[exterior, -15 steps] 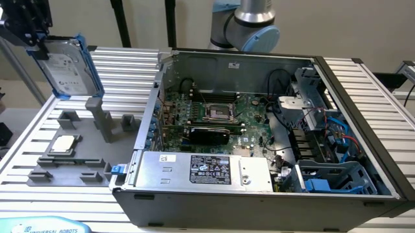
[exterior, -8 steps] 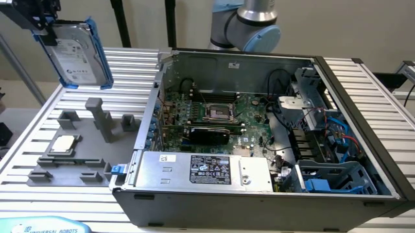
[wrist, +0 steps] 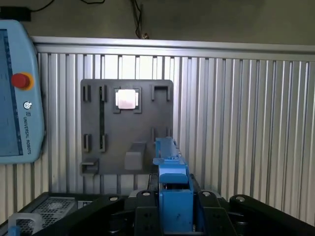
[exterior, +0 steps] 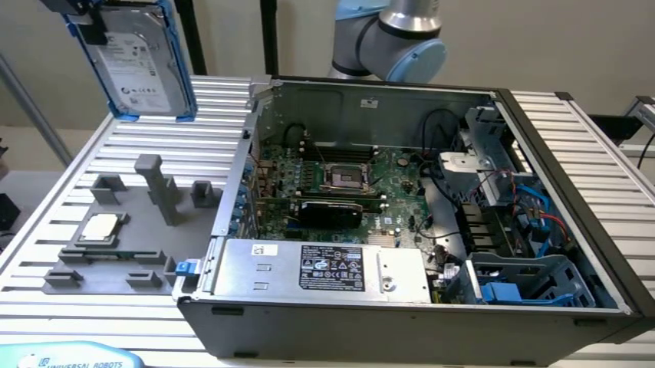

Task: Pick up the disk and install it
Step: 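Pick up the disk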

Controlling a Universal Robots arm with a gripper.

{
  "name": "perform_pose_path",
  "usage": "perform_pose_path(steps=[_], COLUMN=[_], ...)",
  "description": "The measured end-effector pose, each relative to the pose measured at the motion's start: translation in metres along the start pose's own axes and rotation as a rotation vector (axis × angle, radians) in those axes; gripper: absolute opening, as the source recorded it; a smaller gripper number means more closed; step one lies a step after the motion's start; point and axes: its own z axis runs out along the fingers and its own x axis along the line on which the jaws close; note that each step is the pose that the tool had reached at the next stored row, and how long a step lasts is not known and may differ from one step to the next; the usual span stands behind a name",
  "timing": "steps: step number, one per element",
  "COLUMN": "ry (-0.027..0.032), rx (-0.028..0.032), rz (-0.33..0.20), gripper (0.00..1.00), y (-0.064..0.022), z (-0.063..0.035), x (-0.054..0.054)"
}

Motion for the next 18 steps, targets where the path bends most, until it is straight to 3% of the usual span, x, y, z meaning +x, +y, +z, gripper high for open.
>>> perform_pose_path(steps=[5, 18], ry=[-0.0018, -0.0053], rx=[-0.0016, -0.0022], rz=[0.000, 0.000], gripper=[0.33, 0.33], y=[-0.0224, -0.0812], z=[-0.0195, -0.0350], x=[0.002, 0.012])
